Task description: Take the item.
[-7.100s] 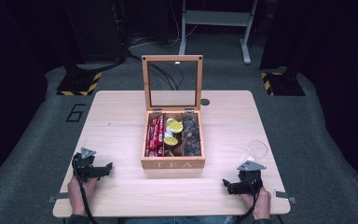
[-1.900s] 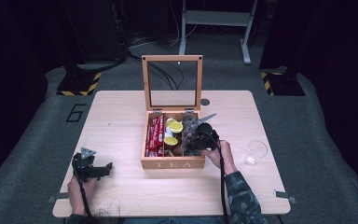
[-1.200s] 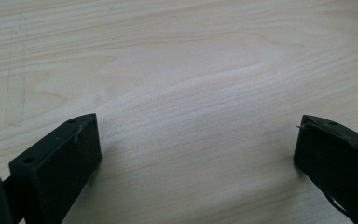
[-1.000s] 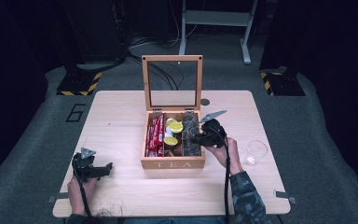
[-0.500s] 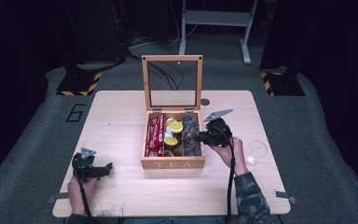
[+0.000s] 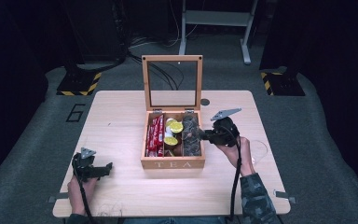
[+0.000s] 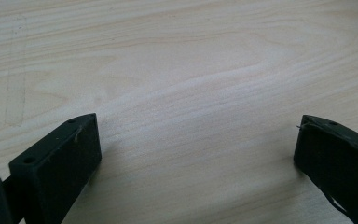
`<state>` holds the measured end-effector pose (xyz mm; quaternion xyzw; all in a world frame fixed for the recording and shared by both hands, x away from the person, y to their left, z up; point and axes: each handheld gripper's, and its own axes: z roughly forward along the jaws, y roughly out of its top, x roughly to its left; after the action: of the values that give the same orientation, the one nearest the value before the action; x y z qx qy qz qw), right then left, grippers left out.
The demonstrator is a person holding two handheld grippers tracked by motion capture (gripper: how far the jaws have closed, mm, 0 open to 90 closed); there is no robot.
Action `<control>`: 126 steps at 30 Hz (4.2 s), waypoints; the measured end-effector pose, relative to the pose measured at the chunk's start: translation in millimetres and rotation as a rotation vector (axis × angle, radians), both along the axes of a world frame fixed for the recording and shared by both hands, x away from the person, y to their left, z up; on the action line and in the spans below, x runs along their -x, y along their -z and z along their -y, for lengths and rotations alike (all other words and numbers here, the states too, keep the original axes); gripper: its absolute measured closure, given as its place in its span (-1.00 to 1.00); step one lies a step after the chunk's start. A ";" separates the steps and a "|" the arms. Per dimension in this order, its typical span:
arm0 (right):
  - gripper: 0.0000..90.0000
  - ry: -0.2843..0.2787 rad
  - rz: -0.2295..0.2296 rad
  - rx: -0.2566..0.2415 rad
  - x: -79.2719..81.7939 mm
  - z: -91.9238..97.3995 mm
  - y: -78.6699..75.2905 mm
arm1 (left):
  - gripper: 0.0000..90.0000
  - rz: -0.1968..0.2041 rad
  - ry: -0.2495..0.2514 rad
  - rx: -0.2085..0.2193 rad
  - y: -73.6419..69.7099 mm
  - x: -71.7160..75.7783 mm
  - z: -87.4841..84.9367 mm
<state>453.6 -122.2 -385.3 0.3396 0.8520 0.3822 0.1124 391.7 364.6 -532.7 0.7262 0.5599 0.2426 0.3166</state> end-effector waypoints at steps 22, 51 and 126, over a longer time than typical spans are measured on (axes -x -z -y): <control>0.72 0.091 0.035 0.007 13.9 41.0 -16.9 | -0.99 0.000 0.000 0.000 0.0 0.0 0.0; 0.72 0.222 0.034 0.052 30.2 93.5 -22.4 | -0.99 -0.002 -0.001 0.001 0.0 0.2 0.1; -0.74 0.351 0.010 0.016 65.3 140.9 12.5 | -0.99 0.000 0.000 0.000 0.0 0.0 0.1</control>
<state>388.4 -263.1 -397.8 0.4804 0.7820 0.3517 0.1842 391.7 364.6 -532.8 0.7261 0.5600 0.2428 0.3166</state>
